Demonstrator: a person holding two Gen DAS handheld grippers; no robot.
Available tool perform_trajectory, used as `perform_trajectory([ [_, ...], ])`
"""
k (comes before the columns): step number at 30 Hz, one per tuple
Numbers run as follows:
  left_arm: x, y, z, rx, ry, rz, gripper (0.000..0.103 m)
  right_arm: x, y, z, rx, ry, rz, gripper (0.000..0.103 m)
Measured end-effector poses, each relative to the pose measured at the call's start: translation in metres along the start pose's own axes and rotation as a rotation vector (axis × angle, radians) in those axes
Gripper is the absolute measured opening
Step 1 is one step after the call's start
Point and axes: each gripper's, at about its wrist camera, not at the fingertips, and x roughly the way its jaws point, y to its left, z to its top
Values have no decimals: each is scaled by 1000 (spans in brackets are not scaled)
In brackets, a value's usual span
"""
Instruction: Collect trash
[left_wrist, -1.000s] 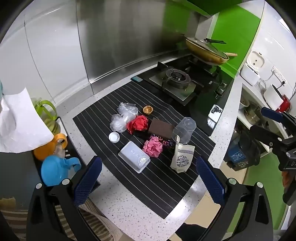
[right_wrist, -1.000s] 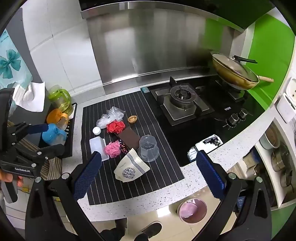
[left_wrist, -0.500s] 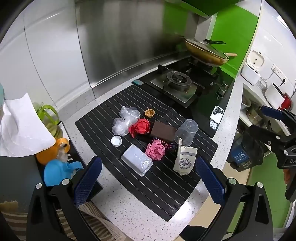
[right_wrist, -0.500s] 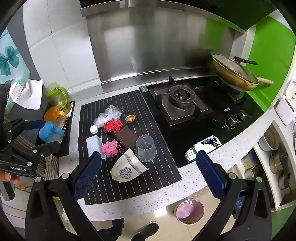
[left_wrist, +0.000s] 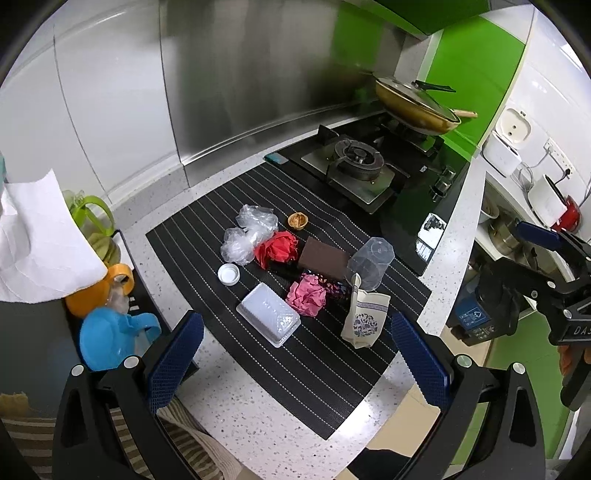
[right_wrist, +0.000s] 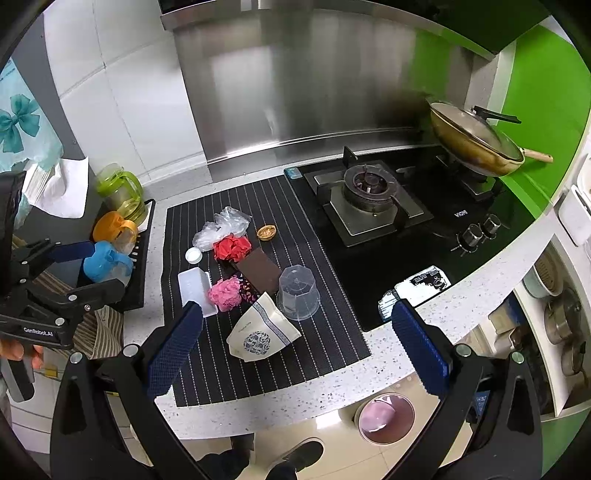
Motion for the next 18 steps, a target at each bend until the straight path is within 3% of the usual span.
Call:
perform_trajectory([
  [18, 0, -6, -1, 19, -11, 6, 98, 0, -1, 1, 0, 2, -1, 100],
])
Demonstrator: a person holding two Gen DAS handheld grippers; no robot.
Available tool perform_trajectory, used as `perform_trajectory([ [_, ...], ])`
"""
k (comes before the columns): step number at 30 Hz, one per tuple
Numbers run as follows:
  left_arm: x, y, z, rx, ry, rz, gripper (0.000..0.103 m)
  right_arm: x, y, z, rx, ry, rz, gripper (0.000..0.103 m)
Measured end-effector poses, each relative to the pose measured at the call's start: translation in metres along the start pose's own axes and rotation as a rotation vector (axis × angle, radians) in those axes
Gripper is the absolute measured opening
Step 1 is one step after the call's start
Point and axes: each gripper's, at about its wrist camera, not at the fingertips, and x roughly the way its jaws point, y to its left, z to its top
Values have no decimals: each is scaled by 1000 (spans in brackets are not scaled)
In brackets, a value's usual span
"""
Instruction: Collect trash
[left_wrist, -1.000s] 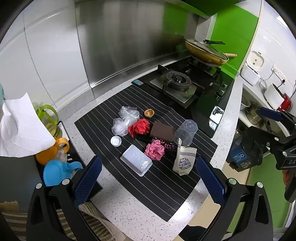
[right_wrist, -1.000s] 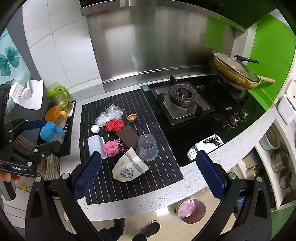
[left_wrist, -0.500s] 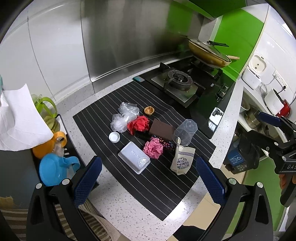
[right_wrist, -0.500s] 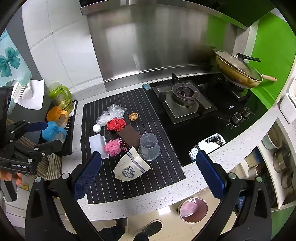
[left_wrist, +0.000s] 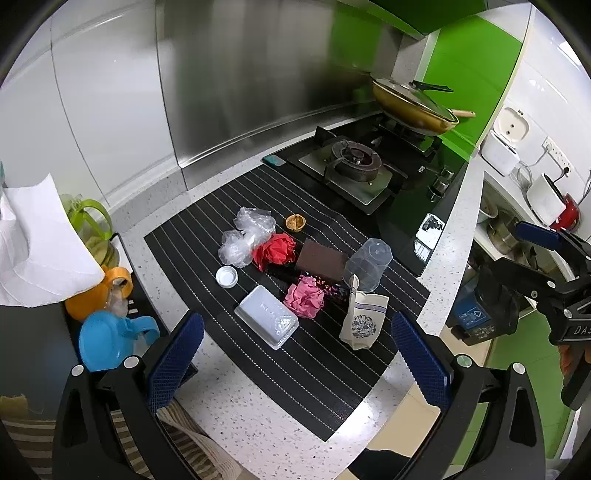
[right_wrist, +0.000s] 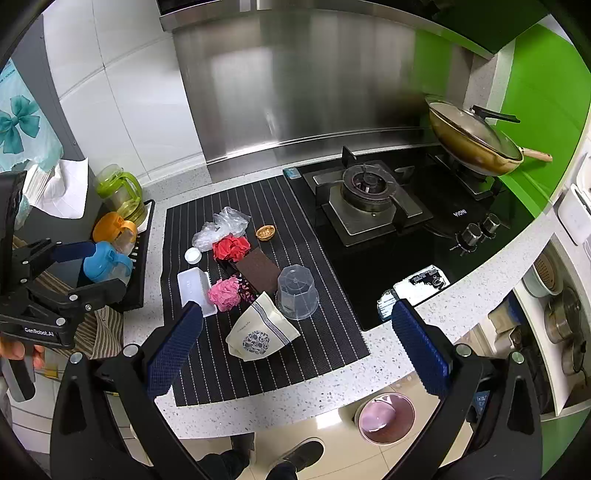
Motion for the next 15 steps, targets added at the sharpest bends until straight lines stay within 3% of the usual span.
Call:
perform_trajectory([
  [15, -1, 1, 1, -1, -3, 7, 98, 0, 0, -1, 0, 1, 1, 100],
])
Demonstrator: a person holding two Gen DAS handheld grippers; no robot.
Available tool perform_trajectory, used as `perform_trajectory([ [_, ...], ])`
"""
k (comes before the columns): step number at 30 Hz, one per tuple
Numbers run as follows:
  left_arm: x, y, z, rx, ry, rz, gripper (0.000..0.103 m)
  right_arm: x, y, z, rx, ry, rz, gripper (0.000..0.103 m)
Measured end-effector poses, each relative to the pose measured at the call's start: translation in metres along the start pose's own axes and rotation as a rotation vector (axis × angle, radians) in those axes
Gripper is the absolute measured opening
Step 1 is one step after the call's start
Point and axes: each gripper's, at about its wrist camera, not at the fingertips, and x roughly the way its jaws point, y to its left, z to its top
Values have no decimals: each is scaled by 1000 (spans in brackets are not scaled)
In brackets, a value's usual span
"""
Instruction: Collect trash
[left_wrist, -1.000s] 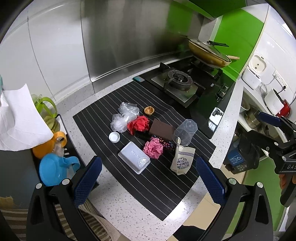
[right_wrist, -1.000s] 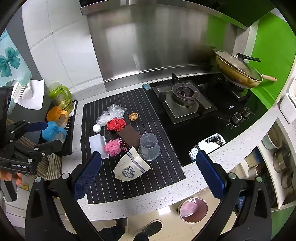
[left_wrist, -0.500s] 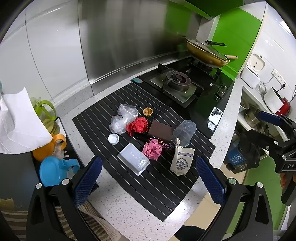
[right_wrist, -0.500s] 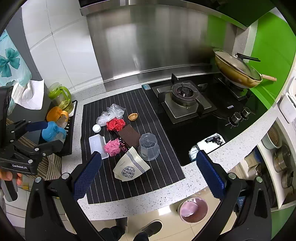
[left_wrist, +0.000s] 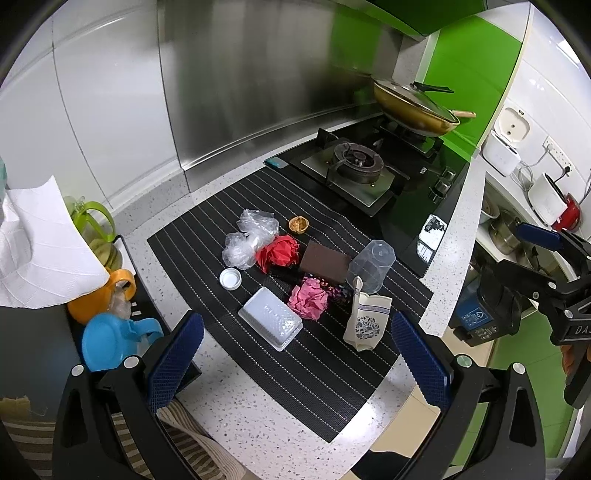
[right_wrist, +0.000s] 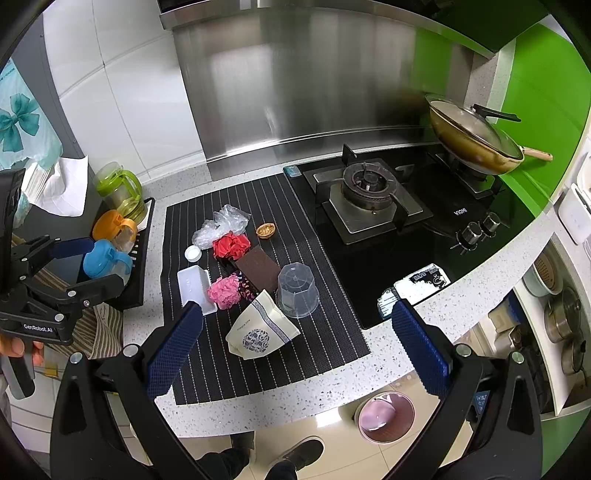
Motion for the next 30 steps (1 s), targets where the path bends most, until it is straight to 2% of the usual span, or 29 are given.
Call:
perform_trajectory([
  [19, 9, 5, -1, 3, 14, -1, 98, 6, 0, -3, -4, 22, 5, 100],
  [26, 26, 10, 0, 17, 40, -3, 98, 13, 0, -3, -8, 43, 5, 100],
  [30, 49, 14, -3, 47, 87, 4, 98, 20, 0, -5, -9, 62, 8, 100],
])
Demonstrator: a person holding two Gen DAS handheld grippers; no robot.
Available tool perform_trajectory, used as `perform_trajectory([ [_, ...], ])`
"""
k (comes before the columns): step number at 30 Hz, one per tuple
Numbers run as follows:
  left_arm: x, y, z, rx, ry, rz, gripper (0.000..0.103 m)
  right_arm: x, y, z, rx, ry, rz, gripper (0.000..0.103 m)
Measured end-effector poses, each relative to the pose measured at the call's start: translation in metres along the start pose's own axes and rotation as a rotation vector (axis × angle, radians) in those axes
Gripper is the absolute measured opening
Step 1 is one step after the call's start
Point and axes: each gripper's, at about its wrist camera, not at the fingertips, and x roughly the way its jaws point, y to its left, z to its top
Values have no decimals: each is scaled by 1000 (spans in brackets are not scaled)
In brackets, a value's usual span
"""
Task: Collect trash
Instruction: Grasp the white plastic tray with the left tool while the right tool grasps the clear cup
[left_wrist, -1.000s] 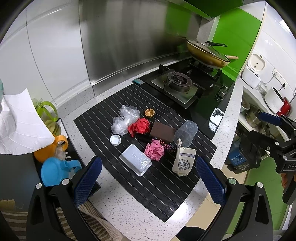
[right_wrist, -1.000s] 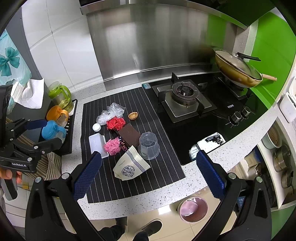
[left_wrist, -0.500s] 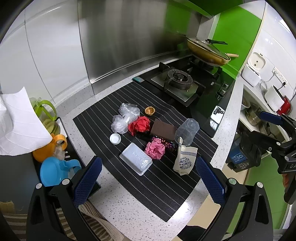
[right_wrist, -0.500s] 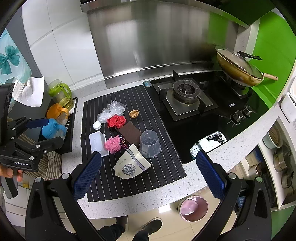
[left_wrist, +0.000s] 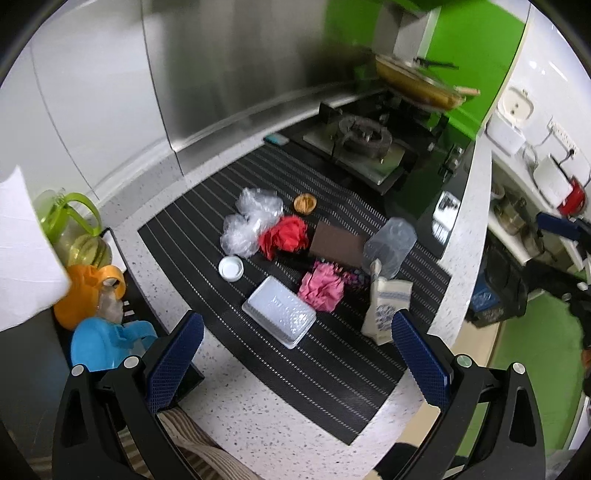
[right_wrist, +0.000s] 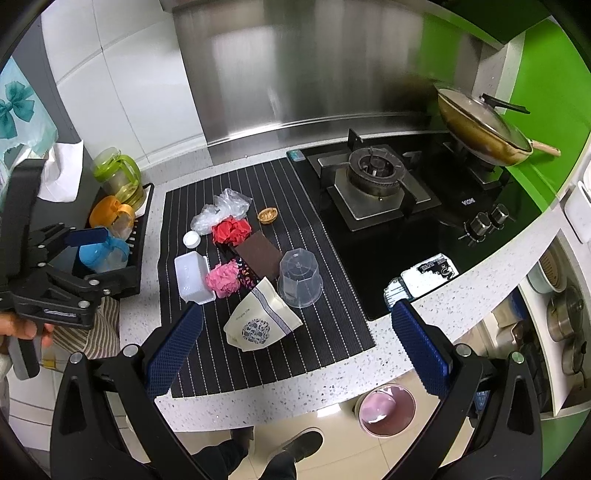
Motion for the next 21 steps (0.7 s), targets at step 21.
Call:
perform_trajectory([
  [21, 126, 20, -16, -167, 234, 13, 96, 38, -14, -14, 31, 104, 10, 100],
])
